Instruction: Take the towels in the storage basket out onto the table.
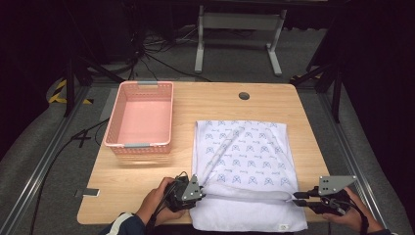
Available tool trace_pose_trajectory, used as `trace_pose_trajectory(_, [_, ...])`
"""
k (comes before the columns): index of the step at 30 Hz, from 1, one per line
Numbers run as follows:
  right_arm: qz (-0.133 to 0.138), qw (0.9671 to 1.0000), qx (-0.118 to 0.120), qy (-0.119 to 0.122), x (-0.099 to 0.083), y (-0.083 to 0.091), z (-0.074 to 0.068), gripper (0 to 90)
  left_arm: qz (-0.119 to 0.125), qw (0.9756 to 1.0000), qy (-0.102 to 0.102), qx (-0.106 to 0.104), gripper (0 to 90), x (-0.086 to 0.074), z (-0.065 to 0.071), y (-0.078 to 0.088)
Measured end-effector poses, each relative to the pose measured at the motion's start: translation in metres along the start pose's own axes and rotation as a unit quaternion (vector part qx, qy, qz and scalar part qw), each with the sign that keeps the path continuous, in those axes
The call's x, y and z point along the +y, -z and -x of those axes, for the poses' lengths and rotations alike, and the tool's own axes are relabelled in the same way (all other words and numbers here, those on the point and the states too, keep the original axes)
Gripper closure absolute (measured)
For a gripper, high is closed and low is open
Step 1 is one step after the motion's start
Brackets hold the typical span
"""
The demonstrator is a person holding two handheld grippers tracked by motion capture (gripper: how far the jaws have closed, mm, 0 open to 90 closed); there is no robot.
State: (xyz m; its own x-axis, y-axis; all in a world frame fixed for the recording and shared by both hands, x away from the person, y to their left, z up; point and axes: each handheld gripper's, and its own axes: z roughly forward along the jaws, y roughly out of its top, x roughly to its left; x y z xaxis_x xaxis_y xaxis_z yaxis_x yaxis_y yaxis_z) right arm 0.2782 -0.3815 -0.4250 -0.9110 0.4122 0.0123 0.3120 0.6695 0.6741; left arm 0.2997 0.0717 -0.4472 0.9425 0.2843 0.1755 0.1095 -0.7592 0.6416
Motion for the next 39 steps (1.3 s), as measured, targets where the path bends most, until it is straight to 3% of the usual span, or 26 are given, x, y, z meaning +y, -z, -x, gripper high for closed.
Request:
trace_pose_trajectory(1, [0.0,1.0,0.0,0.0,0.0,0.0,0.0,73.8,0.001,1.0,-0.001,0.001,71.7,-0.002,0.0,-0.002])
trace_pose_trajectory(3, [-0.002,0.9999,-0.007,-0.008,-0.003,-0.002,-0.001,64.4,0.001,0.9998,0.02,-0.001,66.8,-0.005,0.001,-0.004])
trace_pose_trajectory(5, [0.008,0.9996,-0.011,-0.025,-0.002,-0.005,-0.002,60.3,0.007,0.9994,0.032,0.008,52.2,-0.002,0.0,-0.006])
trace_pose_trajectory(8, [0.005,0.9992,-0.023,-0.032,0.007,-0.013,-0.007,53.0,0.031,0.9981,0.051,0.012,40.2,0.003,-0.001,-0.005])
trace_pose_trajectory(10, [0.001,0.9991,-0.024,-0.034,0.01,-0.018,-0.011,50.8,0.036,0.9981,0.049,0.002,34.4,0.007,0.0,-0.006])
trace_pose_trajectory(12, [-0.003,0.9994,-0.016,-0.03,0.013,-0.022,-0.015,50.1,0.027,0.9987,0.041,-0.014,29.6,0.009,0.002,-0.009])
trace_pose_trajectory(14, [-0.009,0.9994,-0.019,-0.028,0.014,-0.023,-0.019,51.5,0.015,0.9992,0.034,-0.018,30.1,0.01,0.005,-0.014])
trace_pose_trajectory(16, [-0.012,0.9992,-0.019,-0.032,0.012,-0.026,-0.021,55.8,-0.013,0.9991,0.037,-0.018,35.3,0.009,0.006,-0.024])
trace_pose_trajectory(18, [-0.034,0.9986,-0.032,-0.025,0.01,-0.033,-0.023,62.1,-0.006,0.9987,0.04,-0.032,46.4,0.008,0.005,-0.026])
trace_pose_trajectory(19, [-0.045,0.9978,-0.044,-0.021,0.008,-0.038,-0.024,65.3,-0.007,0.9989,0.039,-0.027,50.8,0.009,0.004,-0.026])
trace_pose_trajectory(21, [-0.04,0.9973,-0.054,-0.03,0.008,-0.038,-0.02,77.1,-0.015,0.9993,0.028,-0.019,61.9,0.011,0.003,-0.025])
trace_pose_trajectory(24, [-0.036,0.9973,-0.053,-0.036,0.008,-0.039,-0.014,80.9,-0.016,0.9989,0.037,-0.022,70.5,0.012,-0.004,-0.028])
trace_pose_trajectory(26, [-0.038,0.9966,-0.065,-0.033,0.01,-0.041,-0.01,82.1,-0.018,0.9988,0.043,-0.017,74.3,0.013,-0.011,-0.03])
trace_pose_trajectory(29, [-0.042,0.9949,-0.086,-0.03,0.016,-0.046,-0.001,82.4,-0.018,0.9985,0.051,-0.002,75.9,0.017,-0.025,-0.037])
trace_pose_trajectory(31, [-0.043,0.9936,-0.099,-0.033,0.022,-0.051,0.013,82.6,-0.015,0.9981,0.059,0.006,76.2,0.019,-0.038,-0.042])
trace_pose_trajectory(32, [-0.043,0.9936,-0.099,-0.033,0.022,-0.051,0.013,82.6,-0.015,0.9981,0.059,0.006,76.2,0.019,-0.038,-0.042])
trace_pose_trajectory(36, [-0.04,0.9909,-0.122,-0.04,0.033,-0.061,0.041,82.6,-0.009,0.9959,0.087,0.024,75.5,0.022,-0.068,-0.053])
trace_pose_trajectory(37, [-0.04,0.9901,-0.127,-0.046,0.036,-0.063,0.048,82.6,-0.009,0.9952,0.095,0.022,74.0,0.024,-0.074,-0.055])
trace_pose_trajectory(39, [-0.042,0.9882,-0.14,-0.046,0.042,-0.067,0.059,82.1,-0.012,0.9941,0.1,0.042,65.1,0.026,-0.079,-0.057])
